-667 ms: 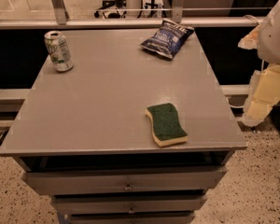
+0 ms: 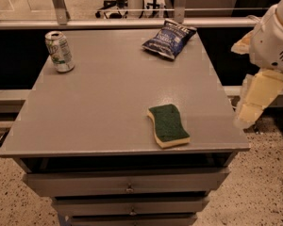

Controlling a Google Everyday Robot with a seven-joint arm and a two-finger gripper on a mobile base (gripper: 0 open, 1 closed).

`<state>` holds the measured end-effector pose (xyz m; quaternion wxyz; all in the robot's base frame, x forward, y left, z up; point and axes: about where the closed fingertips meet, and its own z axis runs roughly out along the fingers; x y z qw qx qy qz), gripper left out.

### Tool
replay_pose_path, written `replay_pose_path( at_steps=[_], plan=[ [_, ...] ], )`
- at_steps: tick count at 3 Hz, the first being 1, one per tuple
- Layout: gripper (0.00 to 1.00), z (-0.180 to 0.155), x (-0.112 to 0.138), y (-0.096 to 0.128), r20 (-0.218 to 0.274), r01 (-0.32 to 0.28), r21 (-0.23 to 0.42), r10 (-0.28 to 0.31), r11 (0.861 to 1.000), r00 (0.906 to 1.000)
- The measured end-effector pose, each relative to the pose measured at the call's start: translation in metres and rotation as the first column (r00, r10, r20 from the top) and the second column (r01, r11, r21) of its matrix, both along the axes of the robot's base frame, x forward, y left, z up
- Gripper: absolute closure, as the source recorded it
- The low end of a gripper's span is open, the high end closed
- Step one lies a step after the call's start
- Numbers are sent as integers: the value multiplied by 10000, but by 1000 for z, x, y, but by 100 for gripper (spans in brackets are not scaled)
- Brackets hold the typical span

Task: Move sponge near 7up can

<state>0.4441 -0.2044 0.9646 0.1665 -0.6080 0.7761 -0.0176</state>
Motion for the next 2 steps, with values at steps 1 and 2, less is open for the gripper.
replay_pose_path(
  at_steps=[1,2],
  plan=[
    [0,-29,10,33,-256,-101,785,121,9969,9996],
    [0,-64,17,82,-675,73,1884,55,9821,9977]
  ],
)
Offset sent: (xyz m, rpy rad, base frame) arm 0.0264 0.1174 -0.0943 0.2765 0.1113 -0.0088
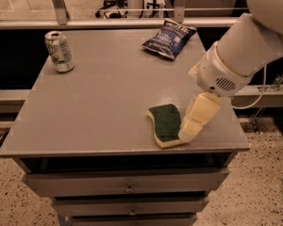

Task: Move sponge near 7up can

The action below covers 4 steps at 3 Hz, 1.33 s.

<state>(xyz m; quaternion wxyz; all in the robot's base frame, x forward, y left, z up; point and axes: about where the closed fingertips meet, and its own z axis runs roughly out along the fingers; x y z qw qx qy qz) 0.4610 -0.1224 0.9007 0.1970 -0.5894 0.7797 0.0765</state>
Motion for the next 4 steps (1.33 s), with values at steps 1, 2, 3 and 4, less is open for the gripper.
replay_pose_path(
  at_steps=[1,2,3,4],
  plan=[
    [0,-19,0,31,-130,216,651,-208,9976,9997],
    [0,-42,-1,48,-171,496,1047,-480,9933,9987],
    [0,-67,-1,49,-234,922,1213,-901,9883,9957],
    [16,-80,1,41,-203,1381,1231,-1366,9827,9904]
  ],
)
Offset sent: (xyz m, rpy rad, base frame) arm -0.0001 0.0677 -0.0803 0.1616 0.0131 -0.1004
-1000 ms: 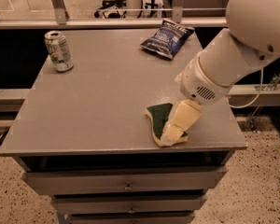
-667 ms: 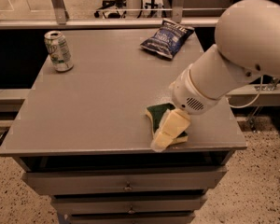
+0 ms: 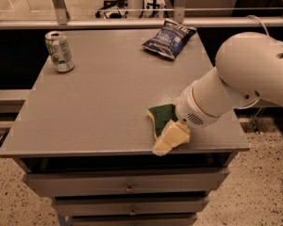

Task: Move sponge near 7up can

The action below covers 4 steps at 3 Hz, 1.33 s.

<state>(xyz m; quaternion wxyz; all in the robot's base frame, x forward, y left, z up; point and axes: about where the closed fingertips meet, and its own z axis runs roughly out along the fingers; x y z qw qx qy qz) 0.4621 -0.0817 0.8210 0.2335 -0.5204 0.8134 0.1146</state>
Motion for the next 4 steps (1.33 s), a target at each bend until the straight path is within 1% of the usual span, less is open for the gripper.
replay_pose_path(
  at_steps=[1,2,3,4],
  plan=[
    [40,1,6,-8,125,339,8,-340,9994,9993],
    [71,23,22,-19,433,549,27,-549,9985,9976],
    [93,51,35,-26,947,555,26,-555,9985,9940],
    [100,57,37,-27,1060,554,38,-555,9985,9928]
  ],
)
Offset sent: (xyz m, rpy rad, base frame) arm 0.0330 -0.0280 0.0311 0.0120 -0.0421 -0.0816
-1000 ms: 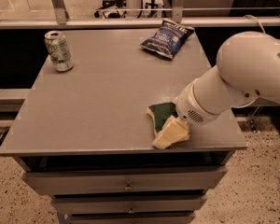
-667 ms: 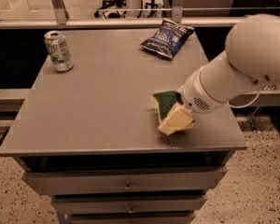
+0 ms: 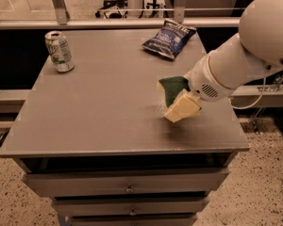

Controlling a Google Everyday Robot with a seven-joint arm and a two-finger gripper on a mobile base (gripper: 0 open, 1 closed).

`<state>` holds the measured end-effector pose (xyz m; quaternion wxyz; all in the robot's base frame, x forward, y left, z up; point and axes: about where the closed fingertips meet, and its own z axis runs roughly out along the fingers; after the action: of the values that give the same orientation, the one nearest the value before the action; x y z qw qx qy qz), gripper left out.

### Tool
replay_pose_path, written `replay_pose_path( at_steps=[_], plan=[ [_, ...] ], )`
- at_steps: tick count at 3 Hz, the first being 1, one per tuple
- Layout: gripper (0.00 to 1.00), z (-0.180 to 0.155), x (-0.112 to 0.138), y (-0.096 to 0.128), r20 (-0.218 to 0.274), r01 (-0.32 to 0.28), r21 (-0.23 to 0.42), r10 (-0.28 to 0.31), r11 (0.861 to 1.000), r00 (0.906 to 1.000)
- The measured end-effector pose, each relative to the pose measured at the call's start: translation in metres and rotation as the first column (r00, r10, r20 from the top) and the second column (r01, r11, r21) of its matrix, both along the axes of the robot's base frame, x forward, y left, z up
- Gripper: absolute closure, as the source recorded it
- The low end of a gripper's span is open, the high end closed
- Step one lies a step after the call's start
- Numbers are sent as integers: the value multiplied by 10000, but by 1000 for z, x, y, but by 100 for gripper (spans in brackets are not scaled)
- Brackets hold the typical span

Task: Move sponge near 7up can

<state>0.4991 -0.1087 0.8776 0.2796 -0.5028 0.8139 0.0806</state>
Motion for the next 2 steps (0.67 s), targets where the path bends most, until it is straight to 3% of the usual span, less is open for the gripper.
replay_pose_path(
  at_steps=[1,2],
  plan=[
    [100,1,3,3,57,-36,24,35,10000,10000],
    [100,8,29,29,643,-394,263,376,9989,9972]
  ],
)
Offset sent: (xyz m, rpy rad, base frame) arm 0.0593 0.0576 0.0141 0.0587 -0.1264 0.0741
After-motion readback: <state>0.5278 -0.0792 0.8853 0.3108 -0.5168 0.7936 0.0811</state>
